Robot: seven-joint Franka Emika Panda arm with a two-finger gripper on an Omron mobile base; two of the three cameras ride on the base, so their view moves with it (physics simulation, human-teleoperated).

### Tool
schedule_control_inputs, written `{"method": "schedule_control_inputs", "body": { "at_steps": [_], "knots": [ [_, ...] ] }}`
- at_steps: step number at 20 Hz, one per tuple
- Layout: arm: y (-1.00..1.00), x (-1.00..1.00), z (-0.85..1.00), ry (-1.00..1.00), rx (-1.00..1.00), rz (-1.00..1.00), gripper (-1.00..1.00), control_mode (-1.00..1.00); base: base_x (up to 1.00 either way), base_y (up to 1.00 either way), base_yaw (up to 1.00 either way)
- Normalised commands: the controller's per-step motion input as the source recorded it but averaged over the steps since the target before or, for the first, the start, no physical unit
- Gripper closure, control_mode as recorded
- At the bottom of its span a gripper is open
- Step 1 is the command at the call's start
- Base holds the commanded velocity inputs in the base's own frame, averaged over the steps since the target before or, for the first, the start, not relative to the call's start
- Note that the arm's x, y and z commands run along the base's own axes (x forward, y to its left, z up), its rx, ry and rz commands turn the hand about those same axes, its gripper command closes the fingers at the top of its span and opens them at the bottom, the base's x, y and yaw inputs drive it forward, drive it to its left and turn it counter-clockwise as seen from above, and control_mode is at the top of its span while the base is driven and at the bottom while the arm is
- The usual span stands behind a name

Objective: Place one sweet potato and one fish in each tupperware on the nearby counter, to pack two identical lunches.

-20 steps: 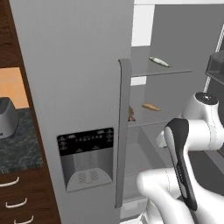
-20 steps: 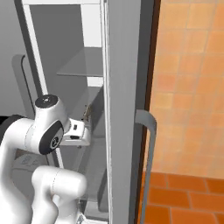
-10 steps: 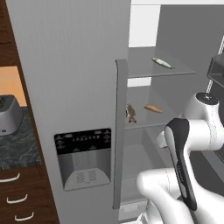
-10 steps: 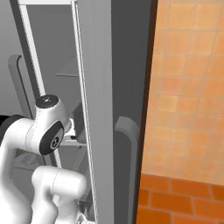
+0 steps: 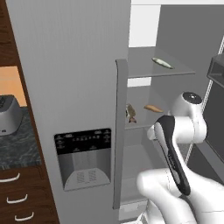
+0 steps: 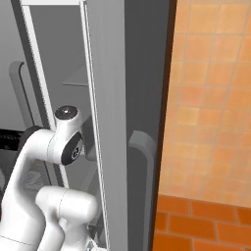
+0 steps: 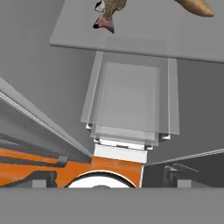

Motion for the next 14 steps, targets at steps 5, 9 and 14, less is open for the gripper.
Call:
{"method": "schedule_control_inputs", "body": {
  "at_steps": [5,9,14],
  "knots": [
    [0.16,0.69,0.03,0.00,0.25,0.00,-1.00,-1.00,0.00,0.00,0.00],
    [0.14,0.62,0.00,0.00,0.10,0.00,-1.00,-1.00,0.00,0.00,0.00],
    [0.13,0.75,0.00,0.01,0.06,0.00,-1.00,-1.00,0.00,0.00,0.00]
  ]
}}
